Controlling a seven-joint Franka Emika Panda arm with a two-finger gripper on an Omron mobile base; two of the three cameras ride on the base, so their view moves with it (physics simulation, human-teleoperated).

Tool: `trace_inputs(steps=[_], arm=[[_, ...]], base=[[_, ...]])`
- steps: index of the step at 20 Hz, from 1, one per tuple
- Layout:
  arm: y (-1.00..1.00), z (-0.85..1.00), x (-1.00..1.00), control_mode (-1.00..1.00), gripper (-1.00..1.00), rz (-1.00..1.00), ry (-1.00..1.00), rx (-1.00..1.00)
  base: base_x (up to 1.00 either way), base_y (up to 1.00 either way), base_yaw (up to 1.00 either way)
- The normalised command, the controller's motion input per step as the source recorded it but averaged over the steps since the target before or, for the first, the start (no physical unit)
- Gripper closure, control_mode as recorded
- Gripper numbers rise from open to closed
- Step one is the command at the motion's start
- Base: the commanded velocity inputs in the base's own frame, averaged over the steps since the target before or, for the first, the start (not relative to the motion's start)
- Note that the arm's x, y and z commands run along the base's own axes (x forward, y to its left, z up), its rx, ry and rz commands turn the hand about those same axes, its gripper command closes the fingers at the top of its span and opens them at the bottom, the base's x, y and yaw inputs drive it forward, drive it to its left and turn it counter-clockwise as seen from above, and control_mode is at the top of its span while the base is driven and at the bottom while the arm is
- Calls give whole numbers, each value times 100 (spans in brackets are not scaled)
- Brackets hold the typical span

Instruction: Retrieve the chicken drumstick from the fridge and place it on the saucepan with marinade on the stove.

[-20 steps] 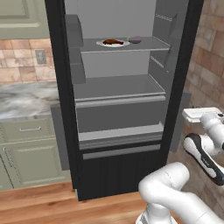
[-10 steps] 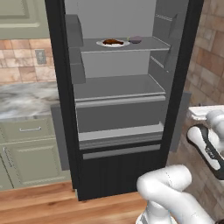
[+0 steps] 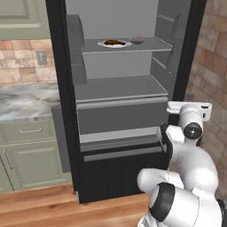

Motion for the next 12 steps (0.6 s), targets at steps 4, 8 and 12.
trace_inputs(steps=[4, 8, 12], arm=[[87, 77, 20, -100, 100, -28, 19, 0], [75, 77, 1, -100, 100, -31, 8, 0], [48, 96, 0, -100, 100, -19, 5, 3]], base=[[0, 0, 0], [0, 0, 0], [0, 0, 0]])
